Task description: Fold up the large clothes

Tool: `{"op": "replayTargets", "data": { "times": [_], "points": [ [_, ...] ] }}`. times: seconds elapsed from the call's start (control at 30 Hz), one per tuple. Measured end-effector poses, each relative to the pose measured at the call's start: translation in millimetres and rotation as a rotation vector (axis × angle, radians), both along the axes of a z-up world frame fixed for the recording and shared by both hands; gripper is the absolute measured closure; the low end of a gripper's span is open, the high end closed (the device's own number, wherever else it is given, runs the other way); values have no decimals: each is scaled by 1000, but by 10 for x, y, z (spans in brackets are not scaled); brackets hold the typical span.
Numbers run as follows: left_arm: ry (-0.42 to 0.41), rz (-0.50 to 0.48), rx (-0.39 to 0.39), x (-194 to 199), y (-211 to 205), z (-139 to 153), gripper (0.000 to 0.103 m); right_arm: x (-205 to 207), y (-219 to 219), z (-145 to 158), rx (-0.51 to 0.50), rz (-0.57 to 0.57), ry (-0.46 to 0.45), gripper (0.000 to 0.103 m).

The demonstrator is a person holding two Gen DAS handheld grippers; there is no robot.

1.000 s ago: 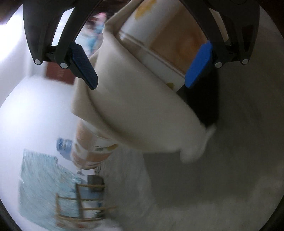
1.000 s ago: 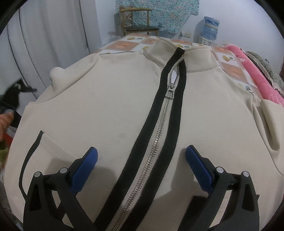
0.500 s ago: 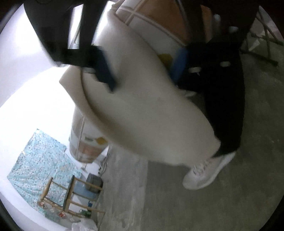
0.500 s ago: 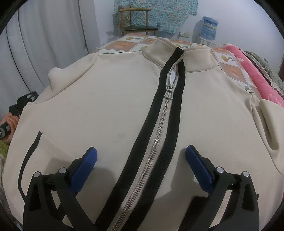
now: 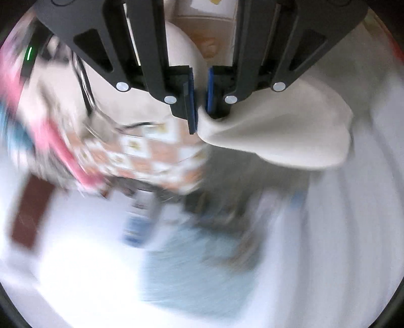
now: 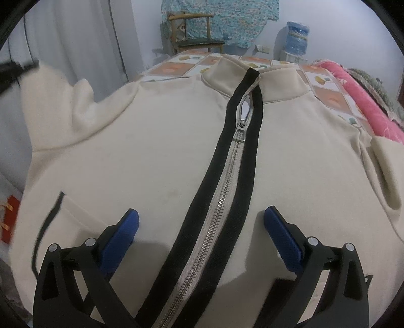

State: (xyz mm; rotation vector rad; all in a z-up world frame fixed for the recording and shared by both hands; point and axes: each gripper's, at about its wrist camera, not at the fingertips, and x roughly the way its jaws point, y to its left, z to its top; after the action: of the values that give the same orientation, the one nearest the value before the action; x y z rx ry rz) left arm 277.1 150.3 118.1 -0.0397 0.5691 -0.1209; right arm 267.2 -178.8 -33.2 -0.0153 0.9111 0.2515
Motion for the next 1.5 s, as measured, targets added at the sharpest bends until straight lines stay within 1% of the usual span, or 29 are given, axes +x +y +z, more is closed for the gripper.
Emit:
{"op": "replayTargets", "data": {
  "times": [0.03,0.1,0.13,0.17,0.2,0.23,0.27,0.3,0.33,0.37,0.4,0.43,0.47,0.5,0.53,0.6,0.67,0.73,0.77,0.83,0.87,0.9,0.97,1.0,1.13,1.3,1.43,1.5],
  "points": [
    [-42,-92,107,-152,-431,117,96,-2,-32,6,20,-6,-1,7],
    [-60,-216,240,-381,-1023,123,95,-19,-128,20,55,-33,5,7],
    [-55,-259,283,-508,-1230,63,93,-42,-187,36,71,-51,9,7],
    [-25,-323,328,-629,-1522,-65,92,-66,-232,52,86,-63,8,7],
    [4,-353,336,-699,-1635,-159,92,-129,-336,93,117,-82,2,7],
    [64,-392,333,-759,-1788,-340,89,-167,-392,112,128,-93,-1,7],
    [105,-407,331,-786,-1842,-482,85,-229,-483,140,137,-111,-5,7],
    [149,-411,332,-816,-1882,-665,73,-270,-528,148,139,-123,-5,7],
    [189,-395,337,-837,-1913,-859,62,-309,-580,154,139,-135,-2,7],
    [206,-374,344,-839,-1895,-1012,60,-349,-649,153,137,-149,6,7],
    [217,-348,347,-875,-1881,-1099,59,-368,-692,145,135,-156,15,6],
    [226,-323,341,-907,-1845,-1178,53,-378,-724,130,133,-161,24,7],
    [233,-296,323,-935,-1802,-1245,48,-388,-749,110,127,-166,35,7],
    [236,-269,303,-925,-1768,-1291,40,-392,-763,96,123,-169,43,7],
    [239,-236,280,-910,-1720,-1335,34,-391,-768,79,119,-169,50,7],
    [254,-203,270,-867,-1672,-1414,29,-390,-740,42,100,-170,59,7],
    [275,-176,284,-805,-1658,-1520,21,-385,-684,21,59,-172,55,7],
    [284,-163,294,-799,-1639,-1582,16,-380,-625,0,17,-171,51,7],
    [276,-158,278,-796,-1602,-1584,15,-373,-589,-14,-12,-171,48,7],
    [295,-146,253,-754,-1528,-1610,9,-392,-551,-29,-50,-168,43,6],
    [313,-137,222,-719,-1485,-1627,7,-407,-533,-34,-69,-166,41,7],
    [333,-132,175,-683,-1428,-1652,7,-414,-528,-40,-77,-167,35,7],
    [346,-128,121,-698,-1347,-1671,7,-418,-543,-42,-71,-174,36,6],
    [344,-135,139,-703,-1371,-1679,7,-416,-549,-41,-71,-175,36,6],
    [345,-133,135,-737,-1376,-1687,7,-430,-536,-49,-71,-195,29,6],
    [340,-129,134,-768,-1383,-1684,7,-425,-513,-46,-74,-218,48,6],
    [328,-125,132,-795,-1389,-1690,7,-458,-507,-64,-67,-237,11,6],
    [321,-127,131,-807,-1384,-1697,7,-466,-509,-60,-68,-230,21,6]
  ]
}}
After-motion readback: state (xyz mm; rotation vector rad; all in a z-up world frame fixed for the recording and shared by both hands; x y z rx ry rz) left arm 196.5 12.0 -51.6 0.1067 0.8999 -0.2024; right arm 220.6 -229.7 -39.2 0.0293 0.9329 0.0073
